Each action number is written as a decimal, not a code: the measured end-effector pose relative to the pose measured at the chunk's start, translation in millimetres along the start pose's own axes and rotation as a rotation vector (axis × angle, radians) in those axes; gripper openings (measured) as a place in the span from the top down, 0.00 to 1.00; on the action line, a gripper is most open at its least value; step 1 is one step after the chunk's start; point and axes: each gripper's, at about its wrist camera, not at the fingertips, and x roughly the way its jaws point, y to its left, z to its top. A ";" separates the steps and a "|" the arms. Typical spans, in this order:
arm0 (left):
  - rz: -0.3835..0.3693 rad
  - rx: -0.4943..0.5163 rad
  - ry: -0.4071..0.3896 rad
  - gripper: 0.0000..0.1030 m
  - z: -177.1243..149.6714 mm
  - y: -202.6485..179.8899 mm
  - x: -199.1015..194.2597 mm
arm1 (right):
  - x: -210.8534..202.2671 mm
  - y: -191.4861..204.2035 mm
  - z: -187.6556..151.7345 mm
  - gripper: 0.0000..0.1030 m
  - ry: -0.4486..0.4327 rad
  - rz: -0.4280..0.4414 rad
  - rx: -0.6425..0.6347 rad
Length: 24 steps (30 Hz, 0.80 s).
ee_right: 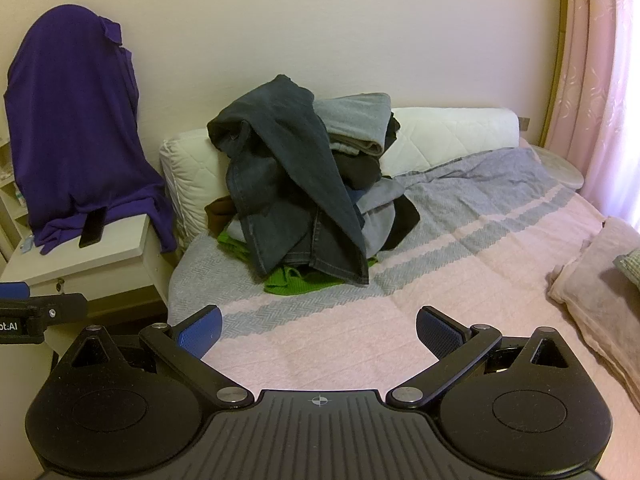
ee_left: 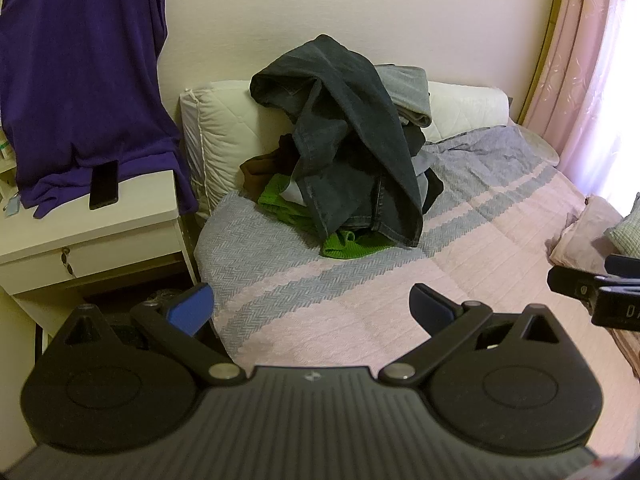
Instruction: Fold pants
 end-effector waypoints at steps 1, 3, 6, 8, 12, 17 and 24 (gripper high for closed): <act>0.001 0.000 0.000 0.01 -0.7 -1.5 0.5 | 0.0 -0.3 0.0 0.02 0.001 0.001 0.001; 0.003 -0.001 0.001 0.01 -1.0 -4.2 0.2 | 0.3 -2.7 0.7 0.02 0.002 0.005 0.003; 0.008 -0.009 0.002 0.01 -1.1 -7.5 0.7 | -0.1 -8.2 -0.5 0.02 0.004 0.010 0.006; 0.006 -0.017 0.001 0.01 -2.0 -10.9 0.6 | 0.1 -13.0 -0.8 0.02 0.007 0.012 0.004; -0.004 -0.037 0.003 0.01 -5.9 -18.1 1.8 | -2.4 -24.6 -3.3 0.02 0.007 0.015 0.002; 0.006 -0.051 0.006 0.01 -5.3 -17.6 3.8 | -6.3 -41.6 -6.2 0.02 -0.004 0.024 -0.011; 0.056 -0.002 -0.030 0.01 21.8 11.2 31.1 | -1.0 -42.1 11.8 0.02 -0.082 0.034 -0.087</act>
